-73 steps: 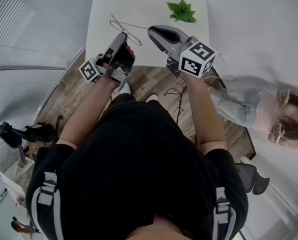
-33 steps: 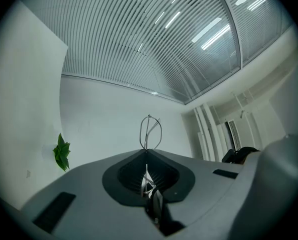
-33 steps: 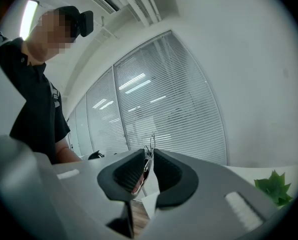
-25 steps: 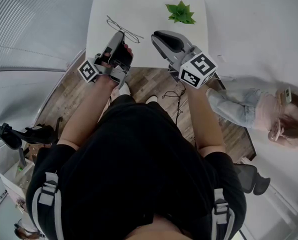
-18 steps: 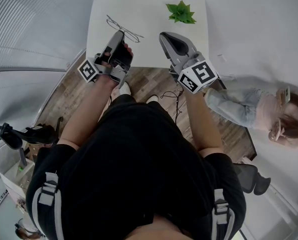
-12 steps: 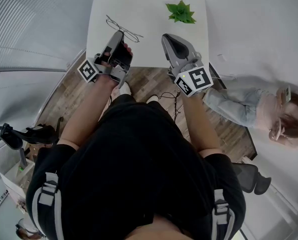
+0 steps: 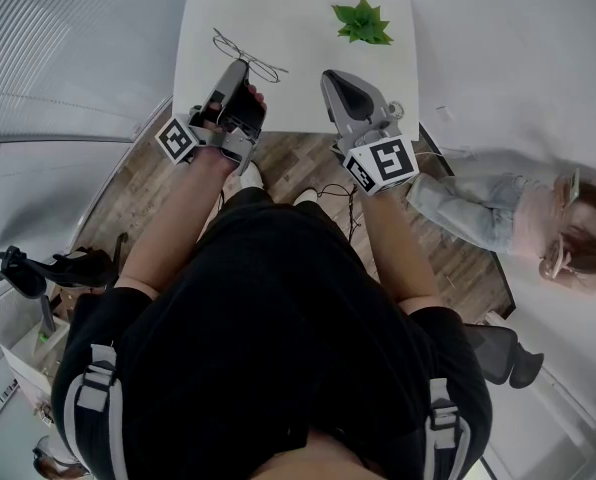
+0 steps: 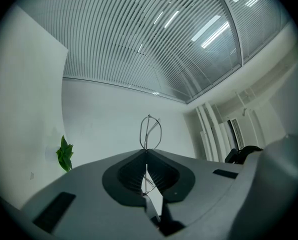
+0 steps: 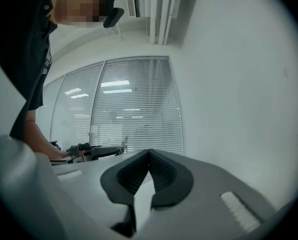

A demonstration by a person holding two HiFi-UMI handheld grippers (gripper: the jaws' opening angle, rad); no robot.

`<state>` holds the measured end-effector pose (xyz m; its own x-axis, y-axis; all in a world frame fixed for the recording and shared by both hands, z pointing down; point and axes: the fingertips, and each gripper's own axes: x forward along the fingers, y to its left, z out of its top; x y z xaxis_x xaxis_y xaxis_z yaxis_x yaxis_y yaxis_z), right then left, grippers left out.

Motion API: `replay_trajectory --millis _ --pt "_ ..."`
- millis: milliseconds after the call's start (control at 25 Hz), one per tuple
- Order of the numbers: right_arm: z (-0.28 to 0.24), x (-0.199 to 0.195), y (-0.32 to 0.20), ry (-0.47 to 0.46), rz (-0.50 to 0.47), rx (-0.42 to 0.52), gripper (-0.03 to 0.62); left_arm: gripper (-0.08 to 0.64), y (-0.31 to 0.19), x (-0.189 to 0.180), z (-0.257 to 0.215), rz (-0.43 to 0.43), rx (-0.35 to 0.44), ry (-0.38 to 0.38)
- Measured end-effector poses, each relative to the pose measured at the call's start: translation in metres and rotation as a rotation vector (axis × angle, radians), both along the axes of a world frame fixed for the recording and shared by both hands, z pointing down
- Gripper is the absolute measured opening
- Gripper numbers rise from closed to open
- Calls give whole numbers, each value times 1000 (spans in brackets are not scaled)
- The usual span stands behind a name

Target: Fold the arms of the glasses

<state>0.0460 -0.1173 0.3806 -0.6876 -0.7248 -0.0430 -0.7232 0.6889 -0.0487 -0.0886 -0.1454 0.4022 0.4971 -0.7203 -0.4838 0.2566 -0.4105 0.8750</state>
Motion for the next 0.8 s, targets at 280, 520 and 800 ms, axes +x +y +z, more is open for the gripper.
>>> replay_trajectory --millis 280,520,800 --pt "-1 -1 0 -26 -4 -11 11 14 0 1 0 5 -2 0" --pt "-3 -6 2 -21 -19 -15 11 14 1 1 -2 9 2 1" --pt "-1 -6 1 -17 -20 -13 11 14 0 1 -1 10 1 3"
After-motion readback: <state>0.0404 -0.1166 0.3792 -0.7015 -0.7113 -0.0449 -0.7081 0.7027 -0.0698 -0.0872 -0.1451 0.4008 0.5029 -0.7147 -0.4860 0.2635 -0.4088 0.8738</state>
